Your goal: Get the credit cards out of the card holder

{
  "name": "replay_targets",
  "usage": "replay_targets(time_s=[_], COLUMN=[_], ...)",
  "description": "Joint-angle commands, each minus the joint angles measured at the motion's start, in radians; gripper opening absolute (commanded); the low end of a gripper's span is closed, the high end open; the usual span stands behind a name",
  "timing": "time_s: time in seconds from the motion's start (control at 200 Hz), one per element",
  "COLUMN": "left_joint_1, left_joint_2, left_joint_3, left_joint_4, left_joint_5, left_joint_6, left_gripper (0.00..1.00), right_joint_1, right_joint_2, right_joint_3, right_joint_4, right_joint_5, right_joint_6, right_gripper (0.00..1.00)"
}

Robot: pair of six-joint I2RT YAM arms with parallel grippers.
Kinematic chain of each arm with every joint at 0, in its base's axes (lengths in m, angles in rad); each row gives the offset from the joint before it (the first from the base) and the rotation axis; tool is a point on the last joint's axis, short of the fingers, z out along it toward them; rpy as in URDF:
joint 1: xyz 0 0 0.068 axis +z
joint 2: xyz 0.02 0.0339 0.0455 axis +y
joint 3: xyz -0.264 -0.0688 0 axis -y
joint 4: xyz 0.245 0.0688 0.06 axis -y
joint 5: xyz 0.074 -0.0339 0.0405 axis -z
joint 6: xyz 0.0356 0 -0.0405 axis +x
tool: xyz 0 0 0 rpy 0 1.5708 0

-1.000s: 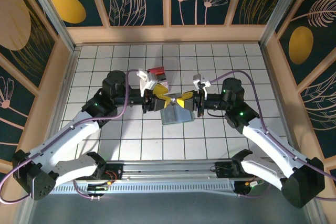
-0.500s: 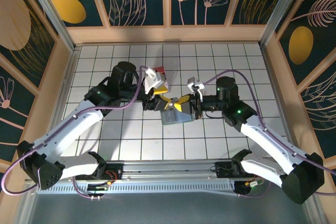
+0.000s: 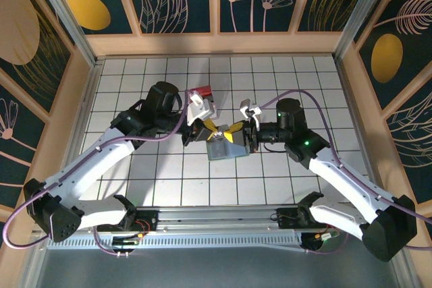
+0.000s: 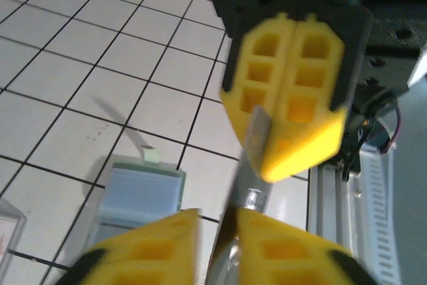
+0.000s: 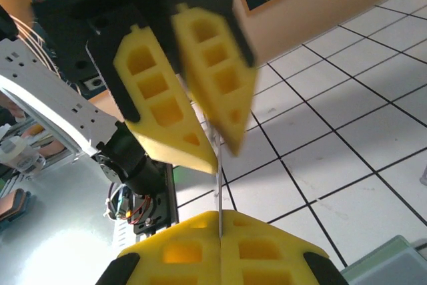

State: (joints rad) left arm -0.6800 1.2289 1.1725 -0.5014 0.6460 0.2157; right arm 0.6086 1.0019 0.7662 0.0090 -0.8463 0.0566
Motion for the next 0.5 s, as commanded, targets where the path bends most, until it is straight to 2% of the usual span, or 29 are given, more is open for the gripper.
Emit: replay_targets(time_s=[0.0, 0.055, 0.085, 0.13, 0.135, 0.19, 0.275, 0.49], left_joint_1=[0.006, 0.006, 0.006, 0.008, 0.007, 0.007, 0.007, 0.010], left_joint_2=[-0.016, -0.018, -0.021, -0.024, -0.023, -0.029, -0.031, 0.038], left_joint_3=[-0.020, -0.026, -0.029, -0.035, -0.037, -0.050, -0.057, -0.032], left_joint_4=[0.028, 0.050, 0.063, 0.086, 0.089, 0.118, 0.137, 0.130], left_joint_5=[-0.050, -0.073, -0.090, -0.127, -0.131, -0.196, -0.272, -0.377], left_joint_6=[-0.008, -0.024, -0.034, -0.048, -0.050, -0.064, -0.049, 0.102], left_gripper=[0.04, 0.00, 0.00, 0.00, 0.00, 0.00, 0.00, 0.00], right_joint_1=[0.006, 0.006, 0.005, 0.002, 0.003, -0.001, -0.012, -0.050], right_joint_2=[-0.006, -0.010, -0.012, -0.017, -0.018, -0.026, -0.040, -0.077], right_joint_3=[0.031, 0.031, 0.031, 0.031, 0.032, 0.032, 0.030, 0.016], right_joint_4=[0.011, 0.011, 0.010, 0.007, 0.006, 0.002, -0.004, 0.014], right_joint_5=[-0.002, 0.038, 0.063, 0.110, 0.120, 0.178, 0.270, 0.503], right_joint_6=[-0.014, -0.008, -0.003, 0.004, 0.006, 0.017, 0.040, 0.131], right_gripper=[0.00, 0.00, 0.06, 0.20, 0.24, 0.36, 0.41, 0.46])
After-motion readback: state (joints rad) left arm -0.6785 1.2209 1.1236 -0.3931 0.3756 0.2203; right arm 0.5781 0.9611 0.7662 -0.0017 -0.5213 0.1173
